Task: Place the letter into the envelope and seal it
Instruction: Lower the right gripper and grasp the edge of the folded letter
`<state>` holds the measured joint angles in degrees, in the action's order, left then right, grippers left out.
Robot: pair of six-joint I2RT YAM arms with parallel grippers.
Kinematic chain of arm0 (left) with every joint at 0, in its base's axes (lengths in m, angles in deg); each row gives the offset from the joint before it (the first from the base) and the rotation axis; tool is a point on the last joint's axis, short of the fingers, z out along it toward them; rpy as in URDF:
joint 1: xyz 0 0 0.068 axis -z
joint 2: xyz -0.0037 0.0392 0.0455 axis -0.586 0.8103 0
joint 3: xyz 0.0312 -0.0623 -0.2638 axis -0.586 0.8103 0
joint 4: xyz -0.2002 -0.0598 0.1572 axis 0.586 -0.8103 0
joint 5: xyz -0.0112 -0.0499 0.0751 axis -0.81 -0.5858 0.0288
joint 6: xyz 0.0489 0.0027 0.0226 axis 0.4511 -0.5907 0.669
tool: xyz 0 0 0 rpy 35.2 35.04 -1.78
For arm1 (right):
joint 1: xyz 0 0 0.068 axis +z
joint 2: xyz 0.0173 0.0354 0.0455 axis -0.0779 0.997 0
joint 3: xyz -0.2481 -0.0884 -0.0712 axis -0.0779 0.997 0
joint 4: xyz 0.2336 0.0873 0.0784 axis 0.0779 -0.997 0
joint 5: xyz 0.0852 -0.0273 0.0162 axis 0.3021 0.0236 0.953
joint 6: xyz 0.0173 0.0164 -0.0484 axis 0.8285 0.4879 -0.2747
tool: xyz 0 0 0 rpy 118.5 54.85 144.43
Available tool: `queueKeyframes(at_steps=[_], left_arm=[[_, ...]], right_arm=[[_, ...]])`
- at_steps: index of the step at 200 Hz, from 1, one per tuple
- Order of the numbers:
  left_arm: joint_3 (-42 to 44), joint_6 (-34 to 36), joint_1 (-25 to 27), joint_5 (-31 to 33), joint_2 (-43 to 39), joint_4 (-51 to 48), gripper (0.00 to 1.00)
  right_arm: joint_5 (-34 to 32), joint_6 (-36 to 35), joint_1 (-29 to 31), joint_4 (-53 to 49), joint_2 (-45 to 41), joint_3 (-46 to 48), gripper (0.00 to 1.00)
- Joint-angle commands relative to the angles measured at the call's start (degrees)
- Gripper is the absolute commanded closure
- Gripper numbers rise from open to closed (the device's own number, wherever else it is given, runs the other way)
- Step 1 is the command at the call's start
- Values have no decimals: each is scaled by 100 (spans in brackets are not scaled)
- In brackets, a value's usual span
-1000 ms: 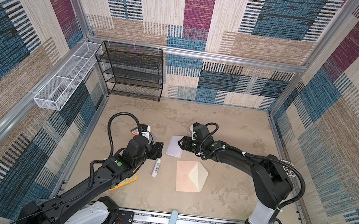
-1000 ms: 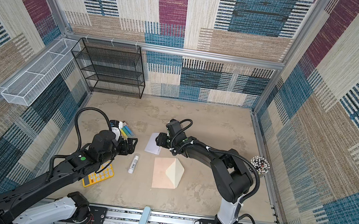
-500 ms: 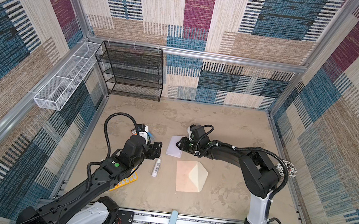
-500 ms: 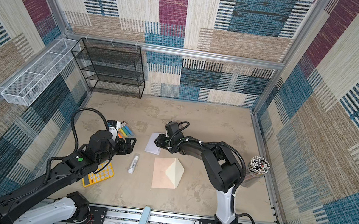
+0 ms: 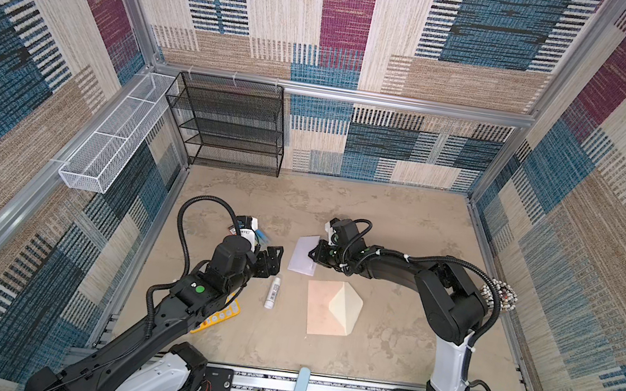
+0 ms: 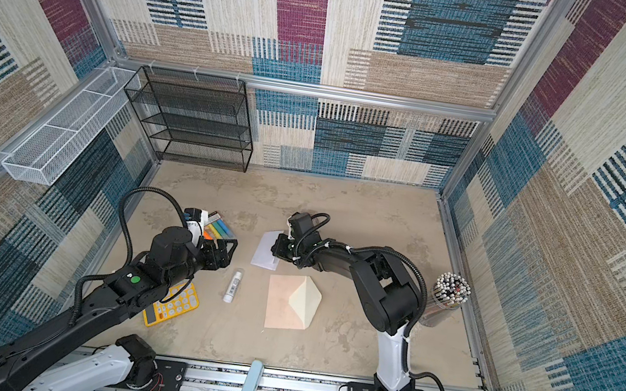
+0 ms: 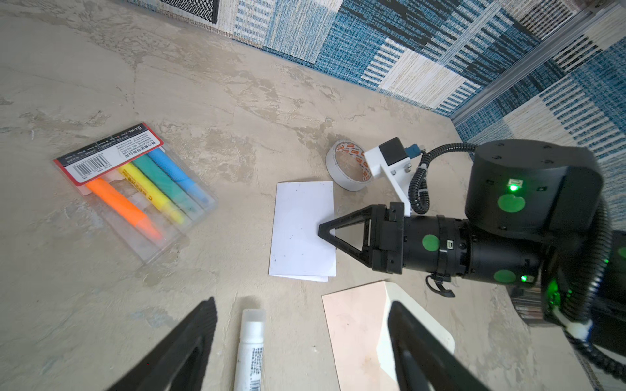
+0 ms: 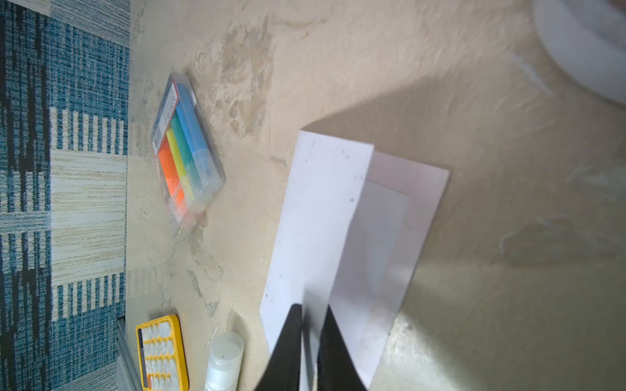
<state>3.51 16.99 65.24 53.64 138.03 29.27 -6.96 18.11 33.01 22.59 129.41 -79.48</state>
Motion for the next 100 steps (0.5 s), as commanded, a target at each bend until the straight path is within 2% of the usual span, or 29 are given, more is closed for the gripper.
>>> queueKeyframes(at_steps=[1,47,74,100], left_arm=[[-96,-66,-10,-47,-27,-126,18],[-179,-17,-53,-71,-11,-105,17],[-190,-153,-213,-622,59,311,15],[-188,-322,-494,-1406,212,918,15]], right_arm=[[113,80,2,279,-70,36,90],[158,-118,-27,263,-640,54,94],[154,-320,-62,33,-1119,-6,94],[174,-422,-136,-114,-1669,57,94]])
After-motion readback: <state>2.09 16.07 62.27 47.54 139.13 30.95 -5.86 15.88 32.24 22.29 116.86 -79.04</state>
